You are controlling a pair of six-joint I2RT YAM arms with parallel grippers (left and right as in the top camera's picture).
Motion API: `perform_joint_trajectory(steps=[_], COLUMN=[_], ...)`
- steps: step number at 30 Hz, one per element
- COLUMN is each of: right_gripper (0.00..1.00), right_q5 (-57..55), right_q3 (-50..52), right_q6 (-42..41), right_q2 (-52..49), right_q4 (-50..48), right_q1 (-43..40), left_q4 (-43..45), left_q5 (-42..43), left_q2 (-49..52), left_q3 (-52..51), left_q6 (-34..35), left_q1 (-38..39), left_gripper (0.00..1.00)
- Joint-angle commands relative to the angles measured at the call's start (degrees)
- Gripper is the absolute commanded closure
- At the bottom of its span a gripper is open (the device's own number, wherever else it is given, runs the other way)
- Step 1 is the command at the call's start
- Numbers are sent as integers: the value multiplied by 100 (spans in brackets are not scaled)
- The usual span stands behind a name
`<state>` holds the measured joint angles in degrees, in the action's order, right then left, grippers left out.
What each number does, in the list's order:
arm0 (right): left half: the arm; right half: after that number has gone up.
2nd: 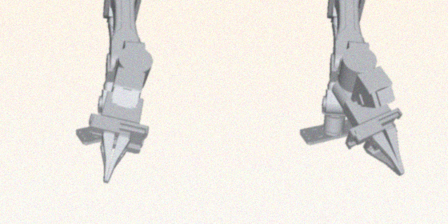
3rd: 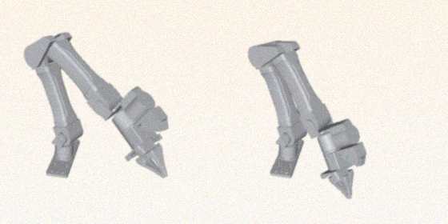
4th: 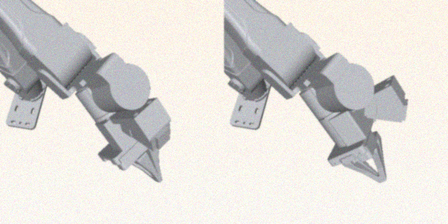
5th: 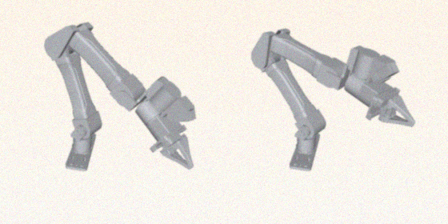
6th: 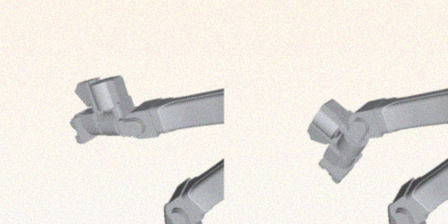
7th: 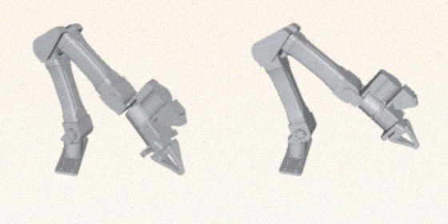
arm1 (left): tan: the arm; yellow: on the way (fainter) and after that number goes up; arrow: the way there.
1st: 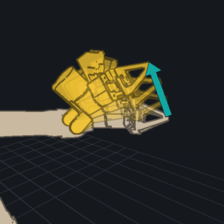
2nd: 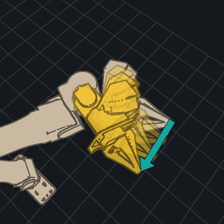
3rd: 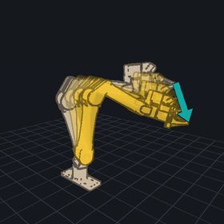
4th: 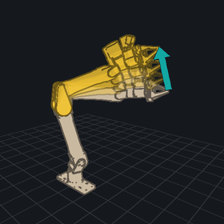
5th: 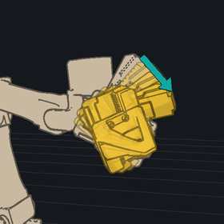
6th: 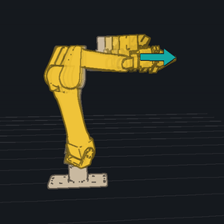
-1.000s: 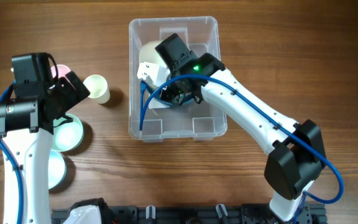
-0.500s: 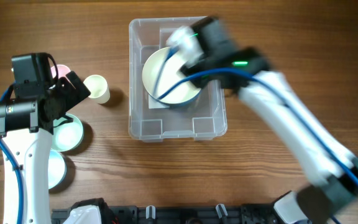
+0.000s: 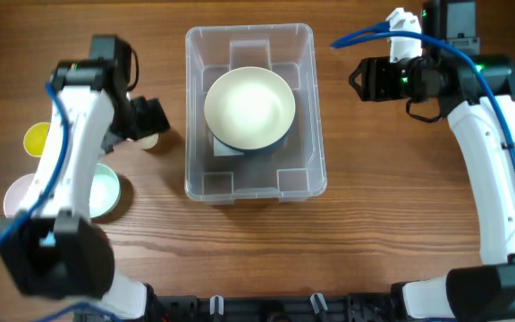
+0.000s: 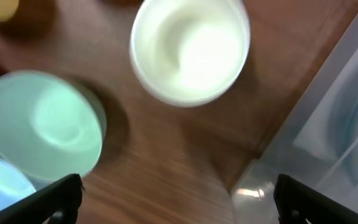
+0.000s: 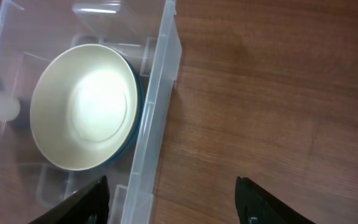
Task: Pack container
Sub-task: 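Release the cream bowl and retract the right gripper, then grasp the light green cup with the left gripper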
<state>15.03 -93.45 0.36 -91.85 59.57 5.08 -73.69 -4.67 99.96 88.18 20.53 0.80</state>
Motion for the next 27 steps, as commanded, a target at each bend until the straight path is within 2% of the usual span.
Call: perform_joint_trajectory(steps=[1, 7, 22, 24, 27], right_gripper=[35, 35, 35, 35, 35], right_q5=[160, 160, 160, 160, 160], right_q3=[44, 48, 48, 48, 48], right_q6=[-90, -83, -81, -79, -81], right_q2=[-144, -149, -149, -149, -149], right_q4=[13, 4, 68, 70, 70], right_q1=[-7, -7, -7, -7, -7], left_q4=[-55, 304, 782, 815, 881], left_q5=[-46, 149, 308, 339, 341], left_q2=[608, 776, 1679, 1794, 1915], left_q3=[713, 713, 708, 706, 706], left_q6=[-326, -518, -511, -509, -463], left_q1=[-28, -26, -15, -15, -15], left_gripper=[0, 0, 1, 8, 37])
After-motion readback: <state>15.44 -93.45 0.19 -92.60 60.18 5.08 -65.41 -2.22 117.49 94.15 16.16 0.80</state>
